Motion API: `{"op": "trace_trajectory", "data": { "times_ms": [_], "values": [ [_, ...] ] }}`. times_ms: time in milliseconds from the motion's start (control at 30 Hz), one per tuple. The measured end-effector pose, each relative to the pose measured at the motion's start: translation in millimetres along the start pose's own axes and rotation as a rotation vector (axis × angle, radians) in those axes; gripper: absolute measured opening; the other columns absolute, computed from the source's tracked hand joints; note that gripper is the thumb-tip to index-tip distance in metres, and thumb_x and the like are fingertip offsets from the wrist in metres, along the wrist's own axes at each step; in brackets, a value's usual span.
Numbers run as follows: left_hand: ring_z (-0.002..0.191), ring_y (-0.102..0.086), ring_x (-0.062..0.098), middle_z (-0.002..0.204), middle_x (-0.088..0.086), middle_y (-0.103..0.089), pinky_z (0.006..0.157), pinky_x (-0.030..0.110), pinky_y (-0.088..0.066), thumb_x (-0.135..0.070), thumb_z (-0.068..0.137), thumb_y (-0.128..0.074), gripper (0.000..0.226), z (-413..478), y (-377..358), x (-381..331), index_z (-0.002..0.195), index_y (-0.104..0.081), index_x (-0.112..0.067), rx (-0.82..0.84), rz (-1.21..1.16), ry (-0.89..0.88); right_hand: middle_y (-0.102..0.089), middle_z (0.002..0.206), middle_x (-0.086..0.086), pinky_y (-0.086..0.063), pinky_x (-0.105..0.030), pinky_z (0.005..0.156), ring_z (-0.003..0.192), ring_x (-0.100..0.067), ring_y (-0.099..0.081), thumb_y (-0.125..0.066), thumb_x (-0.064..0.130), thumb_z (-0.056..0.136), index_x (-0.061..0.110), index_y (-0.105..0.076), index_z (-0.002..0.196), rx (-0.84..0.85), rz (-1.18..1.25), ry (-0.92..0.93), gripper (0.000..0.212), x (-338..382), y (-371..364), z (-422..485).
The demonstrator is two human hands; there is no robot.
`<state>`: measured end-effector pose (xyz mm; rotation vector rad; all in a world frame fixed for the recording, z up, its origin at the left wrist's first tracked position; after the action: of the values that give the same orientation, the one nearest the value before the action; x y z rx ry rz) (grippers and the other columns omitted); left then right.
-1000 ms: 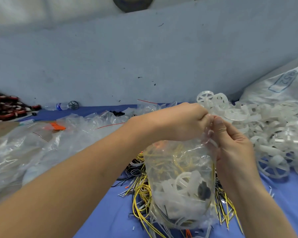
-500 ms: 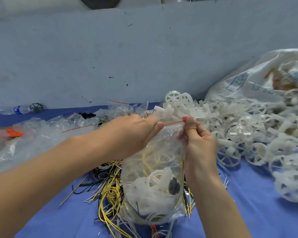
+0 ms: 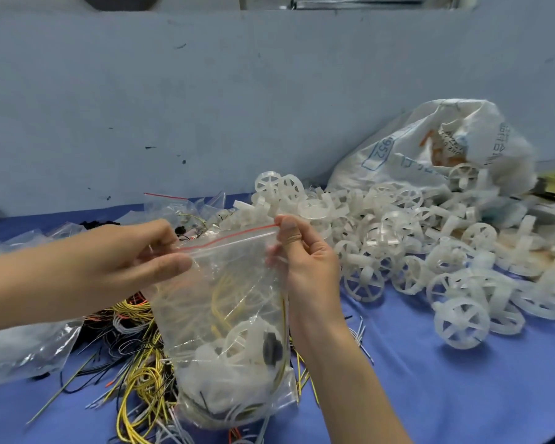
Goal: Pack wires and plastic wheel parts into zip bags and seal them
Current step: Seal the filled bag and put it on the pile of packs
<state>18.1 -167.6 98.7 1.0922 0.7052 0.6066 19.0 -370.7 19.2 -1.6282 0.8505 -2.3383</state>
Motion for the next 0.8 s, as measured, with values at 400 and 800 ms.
{"op": "trace_trajectory", "data": {
  "times_ms": [400,800],
  "values": [
    [0.081,-0.06,0.013,0.083,-0.005,-0.065,0.083,0.041,-0.05,-0.059,0.093,-0.024,0.054,72,-35,-58,0.097,-0.063,-0.022,0.113,-0.035,-0.07,-0.076,0.089,-0.003,-0.056,-0.026,0.075,0.08,-0.012,-0.066,-0.072,0.028,0.079,0.016,-0.079,0.094,0.104,0.031,-0.002,0.02,3,-4,3],
    [0.058,-0.05,0.013,0.063,-0.007,-0.047,0.051,0.035,-0.038,-0.064,0.088,-0.01,0.043,51,-23,-64,0.089,-0.036,-0.03,-0.08,0.366,-0.172,-0.07,0.082,-0.005,-0.053,-0.02,0.069,0.075,-0.012,-0.06,-0.068,0.031,0.081,0.01,-0.075,0.095,0.2,0.023,-0.067,0.026,-1,-17,-3]
  ]
}}
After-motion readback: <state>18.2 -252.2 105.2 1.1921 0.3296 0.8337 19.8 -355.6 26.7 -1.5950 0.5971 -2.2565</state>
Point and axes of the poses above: each hand's wrist, its own z-axis towards the middle knuckle, its own y-axis out of the back of the hand, x = y × z, the point moved 8 cm from there along z, towards the middle knuckle
